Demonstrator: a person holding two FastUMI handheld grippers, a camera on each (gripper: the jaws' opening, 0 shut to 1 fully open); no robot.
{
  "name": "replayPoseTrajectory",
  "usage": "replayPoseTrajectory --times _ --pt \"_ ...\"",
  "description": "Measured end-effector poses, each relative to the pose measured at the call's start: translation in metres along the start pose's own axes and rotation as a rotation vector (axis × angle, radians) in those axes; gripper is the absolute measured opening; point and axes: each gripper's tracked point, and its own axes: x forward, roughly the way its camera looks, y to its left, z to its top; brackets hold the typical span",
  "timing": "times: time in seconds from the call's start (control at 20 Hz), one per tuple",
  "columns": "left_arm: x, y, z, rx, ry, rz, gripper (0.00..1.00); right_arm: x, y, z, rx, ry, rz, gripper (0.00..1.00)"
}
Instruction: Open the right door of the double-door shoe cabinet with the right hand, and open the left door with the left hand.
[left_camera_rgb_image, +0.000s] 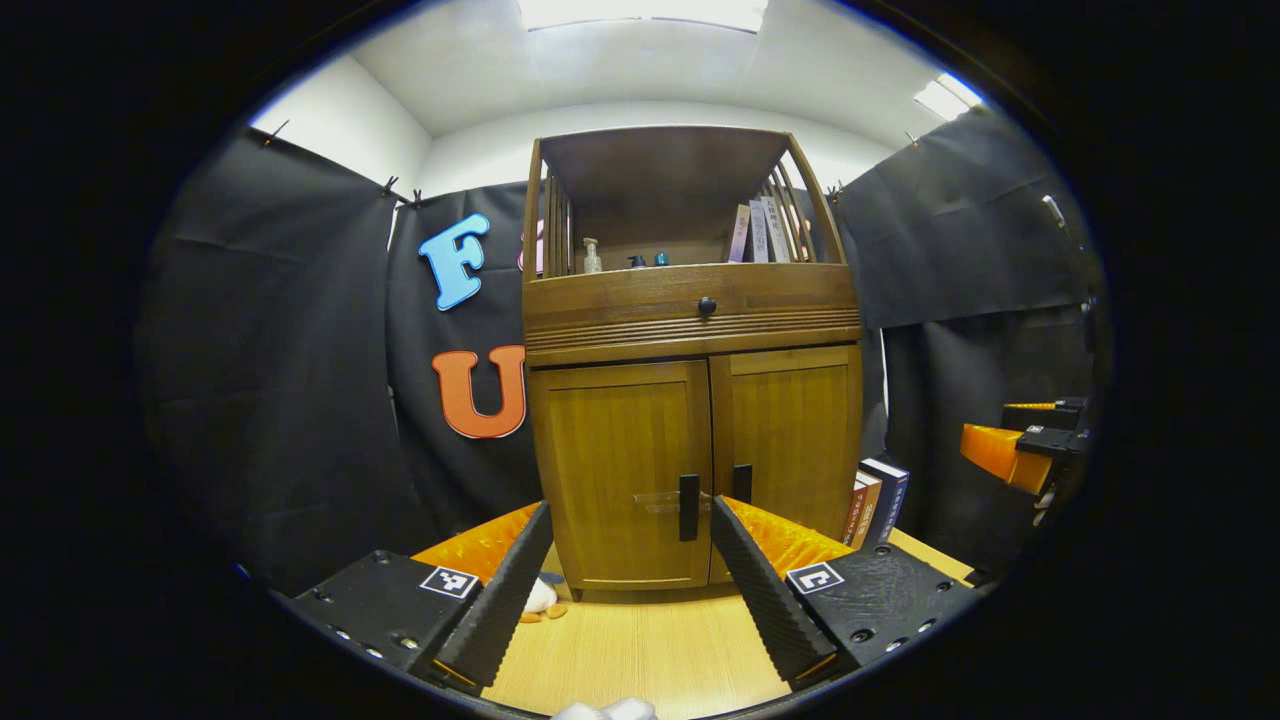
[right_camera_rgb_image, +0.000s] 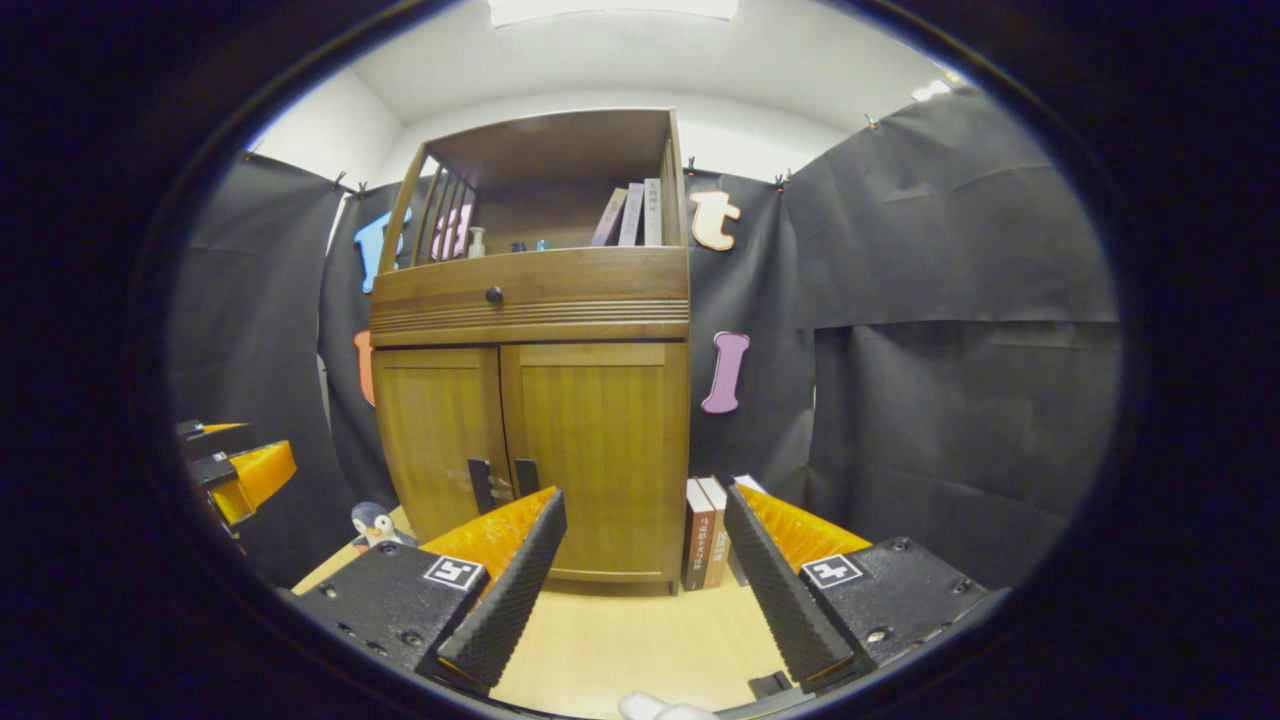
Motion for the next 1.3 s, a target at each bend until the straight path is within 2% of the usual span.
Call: replayPoseTrajectory --times 0.35,0.65,1.05,1.3 --pt "-0.009 0.008 -0.005 0.008 0.010 0.003 0.96 0.016 0.009 -0.016 -0.013 0.013 -0.008 0.99" --pt "-0.023 0.023 -0.005 0.007 0.009 0.026 0.96 0.056 0.042 -0.045 -0.030 -0.008 0.015 0.99" --pt "-0.042 0.026 -0.010 0.018 0.030 0.114 0.96 0.155 0.115 -0.077 -0.007 0.027 0.140 1.00" --pt "-0.041 0.017 -0.012 0.038 0.044 0.146 0.96 0.230 0.141 -0.101 -0.011 0.086 0.142 1.00"
